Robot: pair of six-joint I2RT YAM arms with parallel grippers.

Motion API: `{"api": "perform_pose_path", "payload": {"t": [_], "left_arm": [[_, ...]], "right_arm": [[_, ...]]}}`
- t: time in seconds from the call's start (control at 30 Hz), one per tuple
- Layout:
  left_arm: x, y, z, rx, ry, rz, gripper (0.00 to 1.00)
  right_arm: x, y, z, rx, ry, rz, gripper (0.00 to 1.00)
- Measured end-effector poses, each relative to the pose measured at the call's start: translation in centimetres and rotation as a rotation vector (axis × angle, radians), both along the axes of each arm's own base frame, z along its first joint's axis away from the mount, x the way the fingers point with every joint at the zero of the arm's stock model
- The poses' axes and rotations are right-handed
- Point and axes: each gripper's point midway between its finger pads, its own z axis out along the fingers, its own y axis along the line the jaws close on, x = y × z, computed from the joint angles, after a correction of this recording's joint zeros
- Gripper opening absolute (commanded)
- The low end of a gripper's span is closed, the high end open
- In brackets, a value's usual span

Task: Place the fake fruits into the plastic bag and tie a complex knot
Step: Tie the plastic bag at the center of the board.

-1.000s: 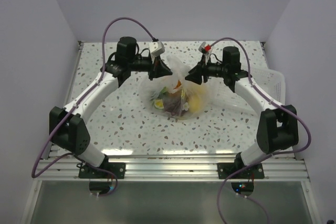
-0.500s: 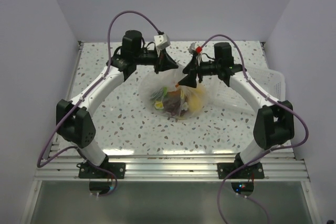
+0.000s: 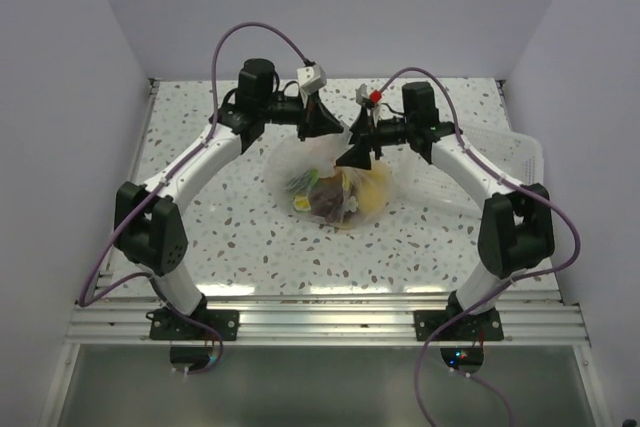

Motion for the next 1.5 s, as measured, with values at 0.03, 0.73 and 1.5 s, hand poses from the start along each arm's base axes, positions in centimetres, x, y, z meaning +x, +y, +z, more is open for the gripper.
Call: {"api": "perform_pose_path", "payload": {"t": [0.03, 0.73, 1.5], "left_arm": [[0.0, -0.1, -0.2, -0.003, 0.009, -0.007, 0.00], [2.6, 5.4, 0.7, -0.067, 0.123, 0.124, 0.53], [6.7, 9.1, -7.6, -0.007, 0.374, 0.225, 0.27]], "right_arm": [[0.0, 0.2, -0.1, 0.005, 0.004, 0.006, 0.67], [0.4, 1.2, -0.1, 0.036, 0.033, 0.014, 0.00], [-0.3, 0.8, -0.4, 0.008, 0.002, 0.059, 0.00]]}}
